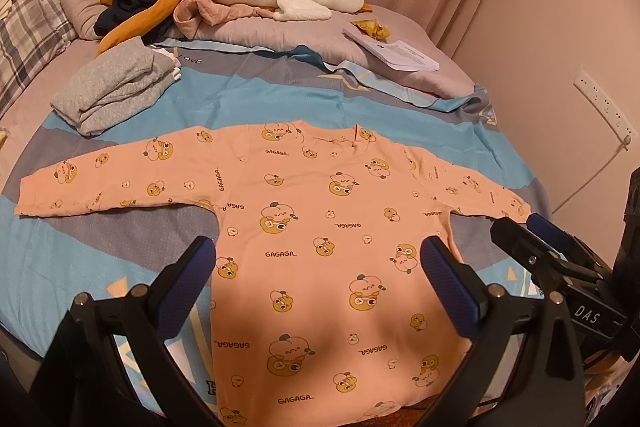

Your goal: Fold small clothes

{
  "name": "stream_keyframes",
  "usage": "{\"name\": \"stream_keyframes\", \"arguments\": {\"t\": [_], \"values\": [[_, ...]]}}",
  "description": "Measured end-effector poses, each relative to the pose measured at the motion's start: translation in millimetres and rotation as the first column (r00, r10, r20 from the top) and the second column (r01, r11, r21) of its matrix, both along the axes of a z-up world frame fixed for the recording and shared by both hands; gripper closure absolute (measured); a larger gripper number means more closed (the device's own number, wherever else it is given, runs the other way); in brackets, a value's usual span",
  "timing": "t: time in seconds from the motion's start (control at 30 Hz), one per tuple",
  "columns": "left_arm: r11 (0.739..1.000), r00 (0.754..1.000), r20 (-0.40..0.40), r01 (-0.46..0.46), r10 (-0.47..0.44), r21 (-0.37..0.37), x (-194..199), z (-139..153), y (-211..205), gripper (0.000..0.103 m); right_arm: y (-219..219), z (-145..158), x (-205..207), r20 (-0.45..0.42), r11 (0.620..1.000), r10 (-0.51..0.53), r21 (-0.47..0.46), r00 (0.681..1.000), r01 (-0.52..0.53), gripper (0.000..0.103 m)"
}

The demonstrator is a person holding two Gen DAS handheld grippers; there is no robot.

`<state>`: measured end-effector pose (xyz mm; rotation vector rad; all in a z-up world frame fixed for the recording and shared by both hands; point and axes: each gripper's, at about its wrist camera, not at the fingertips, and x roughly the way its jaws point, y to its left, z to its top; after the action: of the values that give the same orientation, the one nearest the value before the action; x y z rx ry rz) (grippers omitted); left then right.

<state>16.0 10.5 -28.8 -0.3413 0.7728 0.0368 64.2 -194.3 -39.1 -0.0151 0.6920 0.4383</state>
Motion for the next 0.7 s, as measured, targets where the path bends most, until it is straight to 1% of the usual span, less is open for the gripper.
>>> {"name": "stream_keyframes", "arguments": {"t": [0.2,0.3,0.43,0.5,0.6,0.7], "values": [[1.0,1.0,-0.009,0.018,-0.018,0.001,2,-1,-2,0.0,0,0,1,-0.013,1.0,0.019,0.009,1.0,-0.019,0.001],[1.0,1.0,-0.021,0.021,-0.021,-0.001,4,-4,-2,0.0,-2,0,4,-0.018,1.0,0.012,0.018,1.0,-0.012,0.001],[1.0,0.999,-0.043,0.017,-0.017,-0.003,9,-13,0,0.0,-6,0,13,-0.033,0.999,0.018,0.041,0.999,-0.016,0.001],[1.0,0.998,-0.055,0.016,-0.017,-0.015,13,-20,2,0.001,-7,3,19,-0.034,0.998,0.018,0.057,0.999,-0.016,0.001],[0.999,0.996,-0.088,0.018,-0.022,-0.048,19,-34,5,0.001,-15,10,31,-0.043,0.993,-0.003,0.115,0.999,0.008,0.001],[0.998,0.991,-0.129,0.022,-0.03,-0.063,27,-51,3,0.002,-35,18,49,-0.085,0.972,-0.017,0.233,0.996,0.036,0.001]]}}
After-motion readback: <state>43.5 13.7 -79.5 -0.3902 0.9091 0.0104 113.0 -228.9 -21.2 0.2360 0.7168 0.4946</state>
